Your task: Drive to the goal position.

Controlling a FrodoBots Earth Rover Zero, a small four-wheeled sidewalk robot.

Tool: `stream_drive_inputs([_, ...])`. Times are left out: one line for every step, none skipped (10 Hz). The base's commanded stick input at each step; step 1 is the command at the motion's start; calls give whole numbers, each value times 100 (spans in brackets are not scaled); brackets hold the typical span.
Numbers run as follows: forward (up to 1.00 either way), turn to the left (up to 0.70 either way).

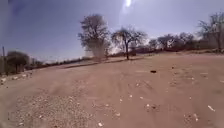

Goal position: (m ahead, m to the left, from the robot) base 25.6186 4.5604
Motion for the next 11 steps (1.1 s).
stream_drive_inputs([100,0])
stream_drive_inputs([100,0])
stream_drive_inputs([100,0])
stream_drive_inputs([100,0])
stream_drive_inputs([100,0])
stream_drive_inputs([100,0])
stream_drive_inputs([100,0])
stream_drive_inputs([100,0])
stream_drive_inputs([100,0])
stream_drive_inputs([100,0])
stream_drive_inputs([100,0])
